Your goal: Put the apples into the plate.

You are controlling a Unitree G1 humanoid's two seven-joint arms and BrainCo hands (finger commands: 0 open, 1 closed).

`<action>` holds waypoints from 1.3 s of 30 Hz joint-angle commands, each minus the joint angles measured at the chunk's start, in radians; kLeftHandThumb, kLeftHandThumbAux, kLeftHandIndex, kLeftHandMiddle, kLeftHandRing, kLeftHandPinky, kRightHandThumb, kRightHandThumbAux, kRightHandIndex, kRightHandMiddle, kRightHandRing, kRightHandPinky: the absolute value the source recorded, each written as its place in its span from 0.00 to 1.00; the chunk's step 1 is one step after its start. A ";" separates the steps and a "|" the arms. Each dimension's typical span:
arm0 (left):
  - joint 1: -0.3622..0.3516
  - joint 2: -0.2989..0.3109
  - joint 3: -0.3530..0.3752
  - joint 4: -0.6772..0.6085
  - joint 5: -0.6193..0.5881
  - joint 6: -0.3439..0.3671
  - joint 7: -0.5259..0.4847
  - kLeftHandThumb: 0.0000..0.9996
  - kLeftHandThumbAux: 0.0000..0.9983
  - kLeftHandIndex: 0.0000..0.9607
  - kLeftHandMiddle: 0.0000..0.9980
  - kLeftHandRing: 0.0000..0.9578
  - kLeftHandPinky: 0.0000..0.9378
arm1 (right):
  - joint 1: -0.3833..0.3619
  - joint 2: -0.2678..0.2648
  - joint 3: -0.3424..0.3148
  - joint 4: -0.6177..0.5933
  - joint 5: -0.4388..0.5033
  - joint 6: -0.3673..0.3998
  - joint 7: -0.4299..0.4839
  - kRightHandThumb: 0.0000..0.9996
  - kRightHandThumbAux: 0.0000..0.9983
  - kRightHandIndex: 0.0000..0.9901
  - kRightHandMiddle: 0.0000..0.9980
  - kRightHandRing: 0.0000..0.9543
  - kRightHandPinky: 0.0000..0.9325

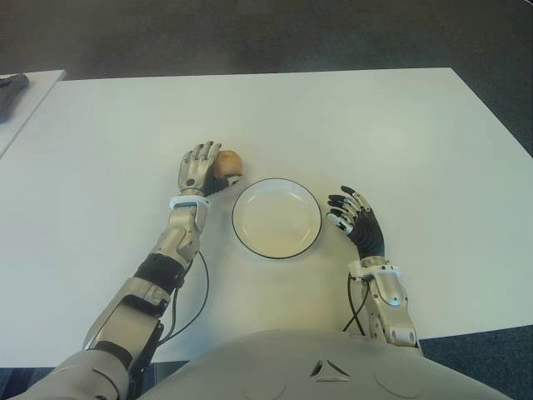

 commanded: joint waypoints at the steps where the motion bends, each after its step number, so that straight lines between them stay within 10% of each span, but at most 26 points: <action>1: 0.010 -0.034 -0.043 0.091 -0.016 -0.010 -0.003 0.26 0.33 0.01 0.00 0.00 0.07 | 0.038 0.004 0.000 0.041 0.000 0.034 -0.003 0.51 0.73 0.17 0.33 0.30 0.28; 12: -0.035 -0.079 -0.048 0.266 -0.056 -0.056 0.149 0.35 0.38 0.16 0.18 0.18 0.27 | 0.040 0.010 -0.001 0.048 0.000 0.011 -0.005 0.52 0.73 0.17 0.34 0.29 0.26; 18: -0.070 -0.097 -0.057 0.374 -0.062 -0.077 0.267 0.63 0.61 0.40 0.55 0.55 0.52 | 0.041 0.009 -0.002 0.049 0.001 0.007 -0.002 0.53 0.74 0.17 0.35 0.29 0.27; 26: -0.109 -0.107 -0.065 0.478 -0.091 -0.125 0.310 0.73 0.69 0.46 0.72 0.76 0.72 | 0.038 0.011 -0.003 0.048 0.000 0.015 -0.005 0.52 0.74 0.17 0.34 0.29 0.27; 39: -0.105 -0.119 -0.043 0.467 -0.176 -0.201 0.317 0.75 0.69 0.46 0.81 0.83 0.72 | 0.030 0.010 -0.009 0.059 0.004 -0.001 -0.001 0.53 0.74 0.17 0.35 0.30 0.27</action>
